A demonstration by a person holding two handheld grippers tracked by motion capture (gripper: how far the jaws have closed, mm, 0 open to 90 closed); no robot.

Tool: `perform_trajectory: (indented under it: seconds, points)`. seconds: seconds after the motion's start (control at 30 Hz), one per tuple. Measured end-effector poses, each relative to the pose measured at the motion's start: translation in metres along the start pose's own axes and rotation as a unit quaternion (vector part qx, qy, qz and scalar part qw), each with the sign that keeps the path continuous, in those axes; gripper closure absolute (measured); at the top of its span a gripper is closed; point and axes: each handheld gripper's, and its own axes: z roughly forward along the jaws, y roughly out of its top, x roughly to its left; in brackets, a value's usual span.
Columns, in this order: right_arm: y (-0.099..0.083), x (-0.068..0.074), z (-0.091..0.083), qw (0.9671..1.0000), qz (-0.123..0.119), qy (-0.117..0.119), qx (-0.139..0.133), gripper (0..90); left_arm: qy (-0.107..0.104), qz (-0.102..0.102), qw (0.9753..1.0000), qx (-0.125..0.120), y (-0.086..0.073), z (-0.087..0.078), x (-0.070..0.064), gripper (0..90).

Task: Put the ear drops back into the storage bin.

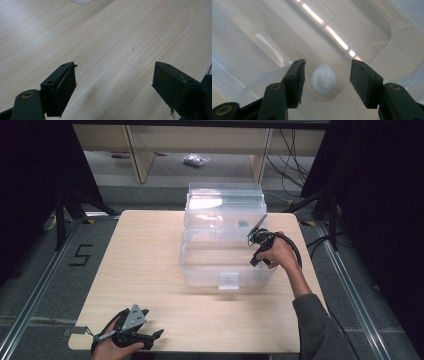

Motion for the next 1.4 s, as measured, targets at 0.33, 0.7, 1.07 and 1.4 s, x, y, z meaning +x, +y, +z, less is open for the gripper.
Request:
perform_trajectory:
  seconds: [0.33, 0.7, 1.07, 1.4]
  points:
    - [-0.002, 0.008, -0.014, 0.9998, -0.01, 0.001, -0.02, 40.9, 0.006, -0.001, 1.0, 0.0, 0.0, 0.0, -0.001, 18.3]
    - [-0.009, 0.009, -0.025, 0.9993, -0.003, 0.0, -0.037, 36.6, 0.006, -0.001, 1.0, 0.0, 0.0, 0.0, 0.0, 18.3]
    - [-0.014, 0.017, -0.036, 0.9986, 0.004, -0.001, -0.053, 29.2, 0.005, 0.0, 1.0, -0.001, 0.0, 0.0, 0.0, 18.3]
    - [-0.02, 0.025, -0.04, 0.9962, -0.011, 0.004, -0.087, 26.0, 0.001, -0.003, 1.0, -0.003, 0.0, 0.0, -0.001, 18.3]
